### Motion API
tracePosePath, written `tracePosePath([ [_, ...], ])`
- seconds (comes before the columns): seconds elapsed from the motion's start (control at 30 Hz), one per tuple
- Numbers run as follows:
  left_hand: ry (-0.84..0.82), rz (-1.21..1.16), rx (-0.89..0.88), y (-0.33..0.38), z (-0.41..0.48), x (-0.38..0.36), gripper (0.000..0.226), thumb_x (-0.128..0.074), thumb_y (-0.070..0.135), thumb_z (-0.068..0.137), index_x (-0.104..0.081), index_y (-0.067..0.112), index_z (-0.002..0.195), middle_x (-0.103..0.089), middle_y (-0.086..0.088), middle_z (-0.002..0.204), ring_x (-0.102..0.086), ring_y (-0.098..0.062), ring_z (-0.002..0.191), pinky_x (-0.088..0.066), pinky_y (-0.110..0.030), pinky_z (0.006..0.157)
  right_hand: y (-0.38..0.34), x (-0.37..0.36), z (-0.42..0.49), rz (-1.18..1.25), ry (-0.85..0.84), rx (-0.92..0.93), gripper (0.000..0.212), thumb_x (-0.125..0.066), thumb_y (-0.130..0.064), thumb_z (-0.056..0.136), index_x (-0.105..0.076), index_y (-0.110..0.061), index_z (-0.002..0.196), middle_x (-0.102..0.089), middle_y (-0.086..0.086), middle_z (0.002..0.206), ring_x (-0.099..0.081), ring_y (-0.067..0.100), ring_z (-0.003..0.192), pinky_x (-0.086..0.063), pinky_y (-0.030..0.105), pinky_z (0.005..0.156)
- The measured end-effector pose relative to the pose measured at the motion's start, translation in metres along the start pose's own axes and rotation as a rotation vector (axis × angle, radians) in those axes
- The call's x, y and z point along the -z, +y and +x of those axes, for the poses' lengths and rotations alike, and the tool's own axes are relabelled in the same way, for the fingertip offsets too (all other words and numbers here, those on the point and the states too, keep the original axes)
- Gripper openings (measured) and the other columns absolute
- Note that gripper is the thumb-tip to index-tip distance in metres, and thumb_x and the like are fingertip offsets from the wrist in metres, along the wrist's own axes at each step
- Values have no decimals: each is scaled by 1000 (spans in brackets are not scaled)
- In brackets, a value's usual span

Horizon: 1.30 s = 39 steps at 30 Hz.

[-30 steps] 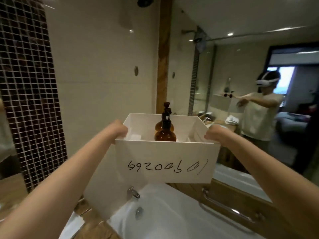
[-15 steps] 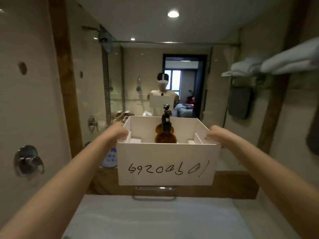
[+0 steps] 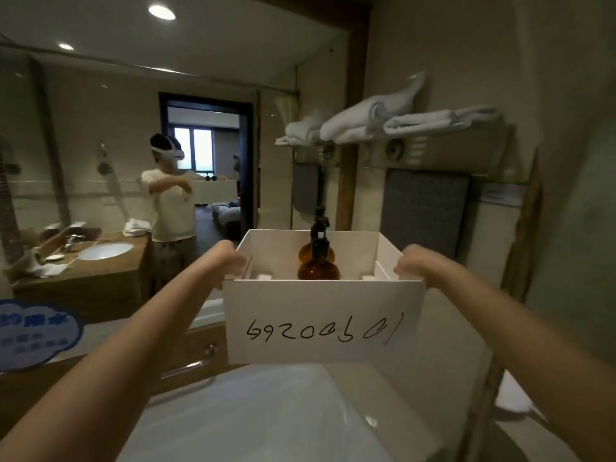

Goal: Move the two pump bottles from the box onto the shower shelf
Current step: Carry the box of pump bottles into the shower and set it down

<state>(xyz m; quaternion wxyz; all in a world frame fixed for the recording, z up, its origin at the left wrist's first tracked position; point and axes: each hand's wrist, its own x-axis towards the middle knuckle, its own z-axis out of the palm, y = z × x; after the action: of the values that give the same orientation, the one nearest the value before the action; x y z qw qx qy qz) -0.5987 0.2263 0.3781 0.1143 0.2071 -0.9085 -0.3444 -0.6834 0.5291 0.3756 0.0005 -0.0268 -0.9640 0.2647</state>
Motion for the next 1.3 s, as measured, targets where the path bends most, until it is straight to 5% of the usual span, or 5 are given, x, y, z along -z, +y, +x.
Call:
tracePosePath([
  [0.33, -270, -80, -278, 132, -33, -135, 29, -57, 1, 78, -54, 2, 107, -54, -9, 82, -54, -21, 72, -45, -30, 58, 171, 94, -62, -21, 117, -314, 33, -47, -9, 92, -53, 1, 123, -54, 14, 97, -52, 19, 64, -37, 21, 43],
  [0.5, -378, -68, -445, 201, -60, -195, 29, -53, -3, 79, -55, -2, 108, -50, -10, 72, -51, -21, 65, -44, -29, 53, 237, 128, -108, -12, 246, -496, 38, -44, -7, 94, -48, 4, 130, -52, 21, 130, -55, 34, 112, -40, 26, 65],
  [0.67, -528, -105, -642, 254, -94, -242, 5, -52, -4, 73, -55, 0, 75, -55, -14, 74, -56, -27, 71, -41, -28, 51, 281, 158, -162, 18, 383, -685, 30, -47, -2, 90, -55, 5, 119, -60, 22, 113, -55, 28, 76, -34, 23, 43],
  [0.93, -714, -32, -811, 309, -153, -288, 21, -58, 3, 73, -59, 0, 94, -56, -13, 83, -52, -24, 72, -42, -31, 54, 324, 184, -230, 63, 495, -881, 33, -47, -3, 91, -51, 4, 122, -58, 23, 116, -54, 29, 84, -46, 34, 68],
  [1.3, -775, -84, -768, 361, -191, -349, 36, -56, -2, 78, -53, -5, 114, -56, -22, 104, -54, -33, 92, -46, -37, 71, 379, 208, -252, 149, 512, -910, 32, -44, -1, 89, -53, 5, 119, -54, 18, 94, -50, 23, 63, -43, 27, 52],
])
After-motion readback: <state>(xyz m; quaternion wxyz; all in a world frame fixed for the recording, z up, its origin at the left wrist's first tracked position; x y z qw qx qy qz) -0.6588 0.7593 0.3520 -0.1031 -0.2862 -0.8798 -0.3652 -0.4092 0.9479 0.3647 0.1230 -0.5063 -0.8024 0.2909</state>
